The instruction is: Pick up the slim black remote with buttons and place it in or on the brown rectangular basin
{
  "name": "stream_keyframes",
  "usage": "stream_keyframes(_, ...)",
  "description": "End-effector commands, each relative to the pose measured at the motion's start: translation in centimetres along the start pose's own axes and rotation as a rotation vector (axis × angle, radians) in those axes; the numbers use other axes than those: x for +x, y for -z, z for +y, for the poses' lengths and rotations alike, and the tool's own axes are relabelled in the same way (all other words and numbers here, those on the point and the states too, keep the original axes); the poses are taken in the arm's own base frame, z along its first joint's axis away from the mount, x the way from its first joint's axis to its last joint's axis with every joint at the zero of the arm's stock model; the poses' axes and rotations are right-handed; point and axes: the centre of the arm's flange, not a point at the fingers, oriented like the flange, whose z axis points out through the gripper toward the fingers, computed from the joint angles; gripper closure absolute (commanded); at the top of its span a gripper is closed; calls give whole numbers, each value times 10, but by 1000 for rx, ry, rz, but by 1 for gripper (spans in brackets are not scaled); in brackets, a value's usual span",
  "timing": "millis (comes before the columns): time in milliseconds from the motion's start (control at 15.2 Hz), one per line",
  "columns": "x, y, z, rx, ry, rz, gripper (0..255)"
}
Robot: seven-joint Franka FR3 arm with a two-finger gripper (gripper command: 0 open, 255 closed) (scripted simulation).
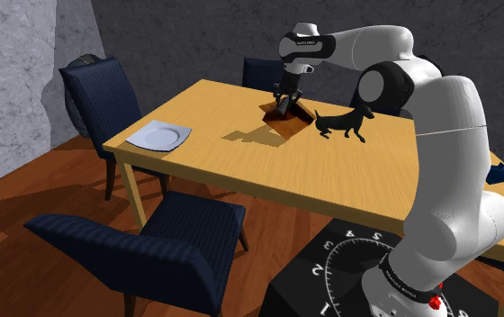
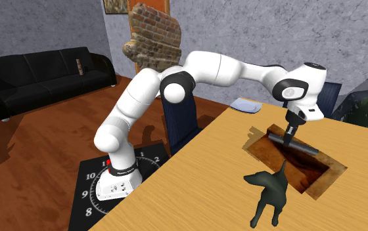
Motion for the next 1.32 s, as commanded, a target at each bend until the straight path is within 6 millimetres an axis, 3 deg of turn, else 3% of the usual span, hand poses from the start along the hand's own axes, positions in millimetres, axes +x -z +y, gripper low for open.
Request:
stream_keyframes(0,0,-1,0,-1,0,-1,255)
stream_keyframes(66,0,-1,0,-1,0,-1,255)
stream_keyframes(132,0,-1,0,-1,0,-1,0)
stream_keyframes(462,0,-1,0,-1,0,-1,0)
stream_keyframes(726,0,49,0,-1,0,-1,0)
stream_keyframes(1254,0,49,0,-1,0,-1,0)
